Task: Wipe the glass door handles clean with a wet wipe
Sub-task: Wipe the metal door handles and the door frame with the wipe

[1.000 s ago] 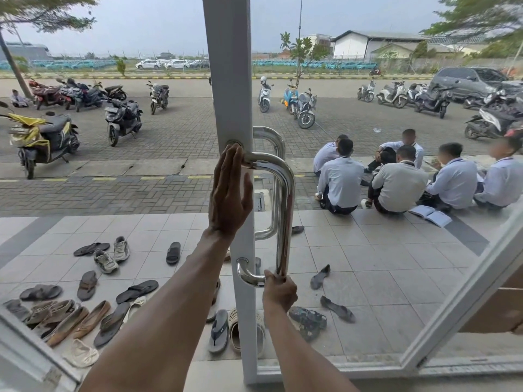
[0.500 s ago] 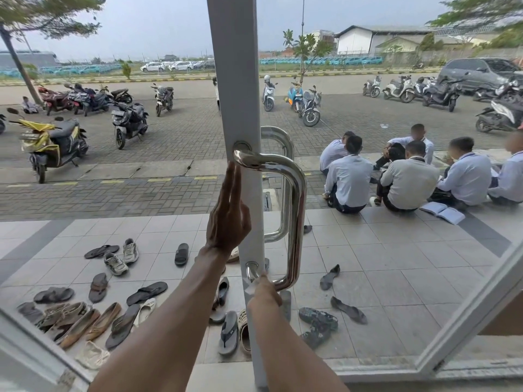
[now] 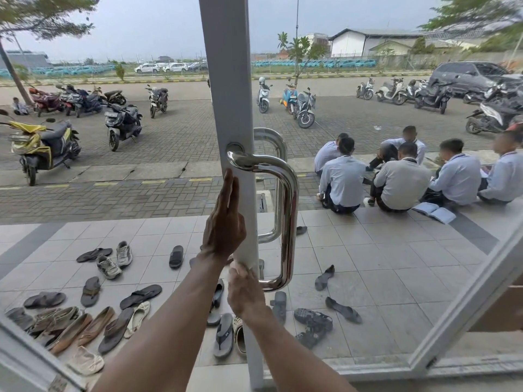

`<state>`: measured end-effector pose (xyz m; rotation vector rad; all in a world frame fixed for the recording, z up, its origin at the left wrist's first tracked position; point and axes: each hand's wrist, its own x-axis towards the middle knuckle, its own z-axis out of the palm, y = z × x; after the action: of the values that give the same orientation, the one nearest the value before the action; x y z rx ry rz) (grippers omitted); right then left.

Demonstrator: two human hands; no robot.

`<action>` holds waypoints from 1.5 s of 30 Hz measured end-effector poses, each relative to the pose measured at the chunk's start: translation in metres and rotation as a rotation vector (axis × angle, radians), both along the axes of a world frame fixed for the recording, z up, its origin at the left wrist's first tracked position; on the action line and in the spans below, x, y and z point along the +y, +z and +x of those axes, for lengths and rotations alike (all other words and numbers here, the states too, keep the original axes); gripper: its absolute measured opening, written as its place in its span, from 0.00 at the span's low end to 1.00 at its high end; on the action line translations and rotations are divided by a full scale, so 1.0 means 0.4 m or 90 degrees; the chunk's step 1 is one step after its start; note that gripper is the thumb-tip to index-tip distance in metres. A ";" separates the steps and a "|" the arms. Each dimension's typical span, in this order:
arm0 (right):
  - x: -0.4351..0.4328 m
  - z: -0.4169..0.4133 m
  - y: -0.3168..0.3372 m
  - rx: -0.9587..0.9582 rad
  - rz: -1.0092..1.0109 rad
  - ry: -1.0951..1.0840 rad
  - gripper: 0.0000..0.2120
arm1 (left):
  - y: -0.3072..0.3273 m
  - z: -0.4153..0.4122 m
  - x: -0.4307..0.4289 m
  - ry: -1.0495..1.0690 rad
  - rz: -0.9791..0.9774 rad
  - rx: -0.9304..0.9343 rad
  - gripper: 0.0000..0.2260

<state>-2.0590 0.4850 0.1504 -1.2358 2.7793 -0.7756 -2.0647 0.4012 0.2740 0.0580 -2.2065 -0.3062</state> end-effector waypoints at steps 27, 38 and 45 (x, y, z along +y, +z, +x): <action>-0.011 -0.047 -0.015 0.149 0.220 -0.057 0.11 | -0.018 -0.012 0.020 0.026 0.031 -0.055 0.40; 0.033 -0.018 -0.027 0.119 0.202 -0.103 0.25 | -0.033 -0.024 0.020 0.027 0.053 -0.045 0.42; -0.013 -0.039 -0.018 0.077 0.162 -0.103 0.23 | -0.034 -0.029 0.027 0.040 0.052 -0.043 0.43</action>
<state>-2.0745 0.4799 0.1431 -1.0579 2.9847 -0.3445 -2.0764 0.4119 0.2606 0.1848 -2.2531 -0.3638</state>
